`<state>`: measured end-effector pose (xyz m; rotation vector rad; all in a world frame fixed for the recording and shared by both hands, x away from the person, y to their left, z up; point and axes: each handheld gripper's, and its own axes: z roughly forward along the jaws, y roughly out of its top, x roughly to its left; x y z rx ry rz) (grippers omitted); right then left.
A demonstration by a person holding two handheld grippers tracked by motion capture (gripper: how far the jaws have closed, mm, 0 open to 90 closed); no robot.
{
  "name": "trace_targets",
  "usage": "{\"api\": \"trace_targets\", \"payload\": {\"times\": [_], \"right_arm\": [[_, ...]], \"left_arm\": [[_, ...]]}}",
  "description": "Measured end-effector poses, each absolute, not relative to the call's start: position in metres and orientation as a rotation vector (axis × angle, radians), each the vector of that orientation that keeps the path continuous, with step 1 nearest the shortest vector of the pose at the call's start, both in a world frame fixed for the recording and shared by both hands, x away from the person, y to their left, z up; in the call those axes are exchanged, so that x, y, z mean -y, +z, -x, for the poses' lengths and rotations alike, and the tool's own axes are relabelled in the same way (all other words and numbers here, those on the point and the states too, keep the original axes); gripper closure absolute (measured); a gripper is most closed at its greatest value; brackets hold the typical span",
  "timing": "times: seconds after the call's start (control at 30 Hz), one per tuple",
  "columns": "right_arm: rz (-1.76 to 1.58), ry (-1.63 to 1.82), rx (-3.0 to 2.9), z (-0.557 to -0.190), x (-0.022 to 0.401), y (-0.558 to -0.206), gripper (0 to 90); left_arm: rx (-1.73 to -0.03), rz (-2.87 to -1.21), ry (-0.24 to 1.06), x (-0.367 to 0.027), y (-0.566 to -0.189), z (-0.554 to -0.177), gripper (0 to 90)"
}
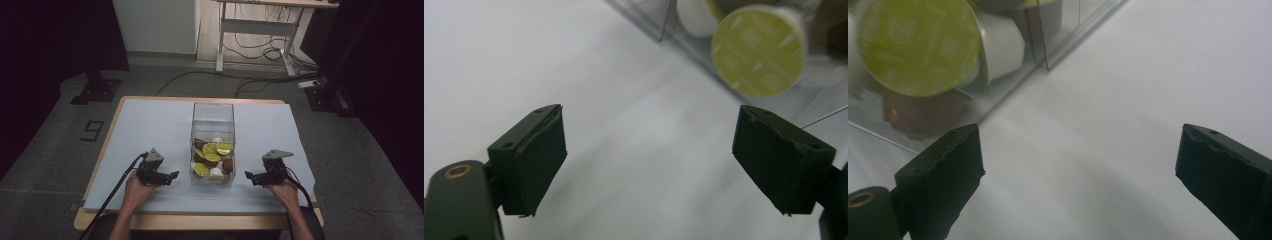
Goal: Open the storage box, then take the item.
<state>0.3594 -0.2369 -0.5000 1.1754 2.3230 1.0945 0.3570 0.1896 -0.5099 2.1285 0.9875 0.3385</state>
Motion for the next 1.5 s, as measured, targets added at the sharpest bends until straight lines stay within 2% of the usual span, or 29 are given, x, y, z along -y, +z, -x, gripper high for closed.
{"api": "trace_targets", "payload": {"times": [0.23, 0.5, 1.5], "right_arm": [[-1.200, 1.011, -2.386, -0.363, 0.236, -0.512, 0.5], [-1.199, 0.889, -2.463, -0.365, 0.231, -0.524, 0.0], [-1.167, 0.892, -2.469, -0.363, 0.232, -0.522, 0.0]], "left_arm": [[-1.022, -2.193, 0.336, -0.187, -0.523, -0.358, 9.4], [-1.063, -2.204, 0.371, -0.185, -0.527, -0.359, 0.0], [-1.062, -2.222, 0.389, -0.182, -0.528, -0.359, 0.0]]}}
